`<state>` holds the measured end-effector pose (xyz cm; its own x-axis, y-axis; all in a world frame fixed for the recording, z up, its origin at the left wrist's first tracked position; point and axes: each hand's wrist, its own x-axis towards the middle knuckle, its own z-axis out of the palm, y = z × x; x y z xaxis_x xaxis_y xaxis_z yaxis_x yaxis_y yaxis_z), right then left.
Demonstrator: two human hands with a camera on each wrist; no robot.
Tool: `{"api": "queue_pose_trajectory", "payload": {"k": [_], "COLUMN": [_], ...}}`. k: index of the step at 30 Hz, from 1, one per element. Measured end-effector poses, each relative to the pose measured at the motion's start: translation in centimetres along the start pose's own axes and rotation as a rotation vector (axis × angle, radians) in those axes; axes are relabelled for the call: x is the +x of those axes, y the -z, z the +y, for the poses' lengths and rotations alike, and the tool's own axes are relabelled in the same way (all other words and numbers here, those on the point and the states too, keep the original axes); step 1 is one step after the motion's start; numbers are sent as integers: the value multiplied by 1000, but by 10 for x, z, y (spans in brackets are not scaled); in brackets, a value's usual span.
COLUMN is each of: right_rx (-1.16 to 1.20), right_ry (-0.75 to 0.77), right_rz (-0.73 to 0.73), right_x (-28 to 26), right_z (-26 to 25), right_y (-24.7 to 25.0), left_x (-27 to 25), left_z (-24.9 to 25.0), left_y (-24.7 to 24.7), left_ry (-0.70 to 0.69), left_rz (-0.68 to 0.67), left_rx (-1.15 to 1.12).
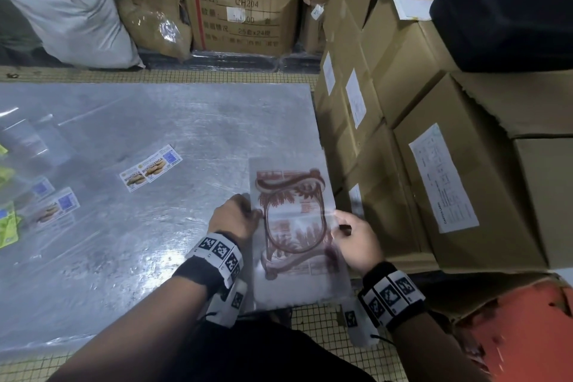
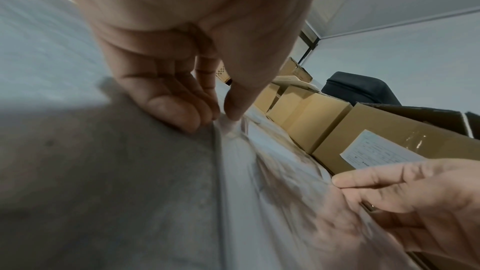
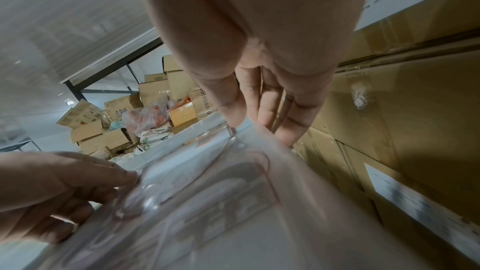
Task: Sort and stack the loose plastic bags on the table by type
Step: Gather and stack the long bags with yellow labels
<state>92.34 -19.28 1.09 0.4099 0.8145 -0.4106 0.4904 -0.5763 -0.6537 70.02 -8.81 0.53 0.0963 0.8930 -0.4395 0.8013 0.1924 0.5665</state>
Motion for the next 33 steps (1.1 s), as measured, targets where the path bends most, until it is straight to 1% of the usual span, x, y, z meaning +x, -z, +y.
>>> {"api": "queue_pose_trajectory", "payload": {"k": [3,5,9,11,13,15,16,18,20,22,23,25,27,30,33], "right_rx": [8,21,-3,-71,-174,-261,-289,-310,-285,-265,-275,-315,-365,-396,-478], "right_ry": [4,7,-24,-34,-12,48,86,177,255,301,319,342,358,314,230], "right_rz": [-9,-17,12,69,120,133,124,90,26,-69,-111,-172,-189,-128,-68], "right_x": [-2,-4,-2,-1,0,2,4,8,11,13,14,16,16,19,29], "right_z": [-1,-1,-6,-17,-35,-58,-70,-95,-123,-150,-162,-183,-202,-229,-245], "right_y": [2,3,1,-2,-6,-14,-19,-32,-48,-71,-84,-113,-141,-180,-213], "left_x": [0,-1,0,-1,-5,1,5,17,32,40,43,45,42,33,30], "left_z": [-1,-2,-12,-21,-34,-46,-52,-66,-86,-104,-112,-123,-132,-145,-162], "left_y": [-1,-2,-2,-4,-1,13,26,57,84,105,113,126,132,136,146], "left_ry": [20,-7,-12,-46,-97,-94,-80,-17,73,100,108,119,84,-14,-85], "left_rz": [-5,10,13,111,217,283,301,302,297,369,369,279,225,217,157], "left_rx": [3,-8,-96,-130,-203,-123,-36,116,166,219,248,297,354,331,283]}}
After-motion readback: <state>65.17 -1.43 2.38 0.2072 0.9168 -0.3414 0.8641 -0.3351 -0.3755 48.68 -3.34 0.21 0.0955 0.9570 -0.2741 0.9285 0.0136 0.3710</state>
